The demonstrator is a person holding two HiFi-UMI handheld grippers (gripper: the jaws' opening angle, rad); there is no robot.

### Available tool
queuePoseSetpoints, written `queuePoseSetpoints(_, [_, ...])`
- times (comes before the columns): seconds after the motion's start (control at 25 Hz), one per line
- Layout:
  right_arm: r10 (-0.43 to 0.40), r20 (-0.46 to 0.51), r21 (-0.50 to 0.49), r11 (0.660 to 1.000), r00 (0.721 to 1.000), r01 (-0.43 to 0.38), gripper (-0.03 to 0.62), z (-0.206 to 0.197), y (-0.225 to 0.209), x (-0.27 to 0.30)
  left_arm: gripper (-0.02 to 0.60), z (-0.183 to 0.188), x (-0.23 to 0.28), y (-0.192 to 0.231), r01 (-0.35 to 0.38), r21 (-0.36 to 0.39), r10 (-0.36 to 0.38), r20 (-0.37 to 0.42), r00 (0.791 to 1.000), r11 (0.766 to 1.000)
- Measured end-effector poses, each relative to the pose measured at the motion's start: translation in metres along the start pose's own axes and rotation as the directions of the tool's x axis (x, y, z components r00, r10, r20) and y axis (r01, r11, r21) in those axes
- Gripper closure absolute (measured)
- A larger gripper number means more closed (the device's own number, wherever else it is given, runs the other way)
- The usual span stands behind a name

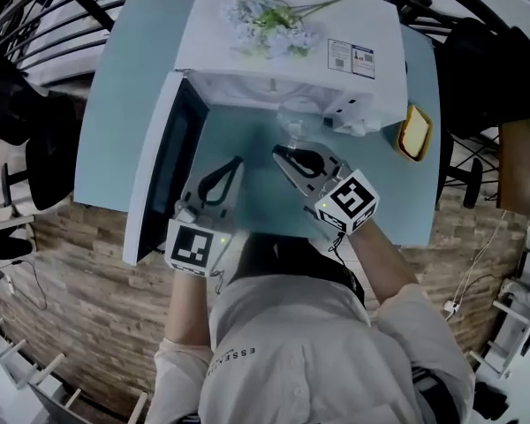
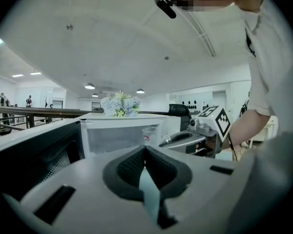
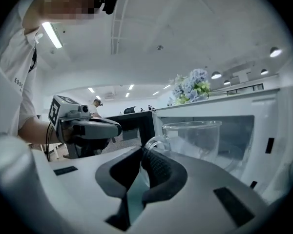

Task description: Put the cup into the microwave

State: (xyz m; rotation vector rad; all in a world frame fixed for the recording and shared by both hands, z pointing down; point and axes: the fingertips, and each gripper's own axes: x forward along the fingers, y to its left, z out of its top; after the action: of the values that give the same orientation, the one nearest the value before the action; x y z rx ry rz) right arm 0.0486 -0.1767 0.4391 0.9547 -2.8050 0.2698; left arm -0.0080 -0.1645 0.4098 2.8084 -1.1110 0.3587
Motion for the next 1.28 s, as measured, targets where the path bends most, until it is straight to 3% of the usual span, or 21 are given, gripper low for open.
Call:
queuePoseSetpoints(0.32, [0.051,-0.007,0.032,0.998,0.999,-0.051,0.563,-0.024,-0.041,0.041,0.58,-0.026,0.019,0.019,-0.077,-0.056,0.076,-0.02,0.997,0.995])
queuePoseSetpoints(0.68, [0.031,0.031,0.074,0.997,0.999,-0.033,0.562,-0.033,-0.082,0.077,0.58,-0.041,0.033,0.033,-0.103,-0.071,0.101,-0.035,0.994,0.992])
queuePoseSetpoints(1.28, [-0.001,0.021,-0.006,1.0,1.0,0.001,0.563,-0.042,-0.102,0.106,0.58,-0.05,0.043,0.049,-0.123,-0.097,0.118,-0.055,0.992,0.988])
